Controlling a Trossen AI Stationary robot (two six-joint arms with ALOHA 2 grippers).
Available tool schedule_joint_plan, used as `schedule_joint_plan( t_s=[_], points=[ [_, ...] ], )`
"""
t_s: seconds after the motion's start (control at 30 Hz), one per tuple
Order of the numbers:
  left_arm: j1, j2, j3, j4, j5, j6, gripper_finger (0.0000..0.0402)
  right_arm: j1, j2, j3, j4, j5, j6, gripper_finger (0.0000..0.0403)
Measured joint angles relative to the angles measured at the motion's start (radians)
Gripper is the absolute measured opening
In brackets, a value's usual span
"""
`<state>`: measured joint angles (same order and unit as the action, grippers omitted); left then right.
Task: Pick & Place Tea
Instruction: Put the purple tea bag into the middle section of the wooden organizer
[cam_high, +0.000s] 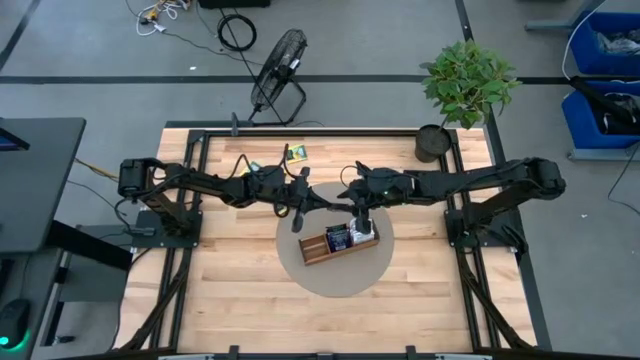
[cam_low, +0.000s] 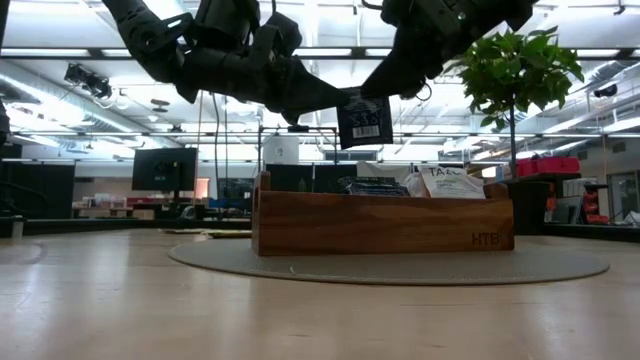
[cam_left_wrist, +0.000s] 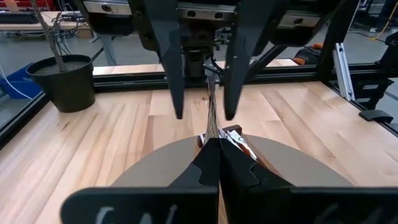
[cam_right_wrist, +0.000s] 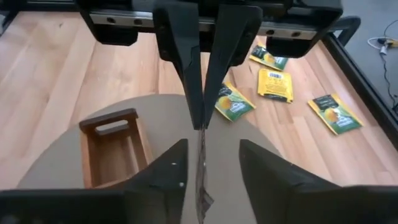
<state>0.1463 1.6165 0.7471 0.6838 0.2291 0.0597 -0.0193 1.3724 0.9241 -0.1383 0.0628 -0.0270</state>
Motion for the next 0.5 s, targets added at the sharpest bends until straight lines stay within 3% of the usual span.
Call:
schedule_joint_plan(
  t_s=[0.23,0.5],
  points=[
    [0.0,0.0,0.0,0.021,0.0,-0.011,0.0004,0.0,0.0,0.0,-0.015,0.001,-0.035,0.0012],
    [0.017,-0.027,0.0,0.043,0.049,-0.024,0.0053,0.004,-0.014,0.001,-0.023,0.024,-0.061,0.0003]
  ],
)
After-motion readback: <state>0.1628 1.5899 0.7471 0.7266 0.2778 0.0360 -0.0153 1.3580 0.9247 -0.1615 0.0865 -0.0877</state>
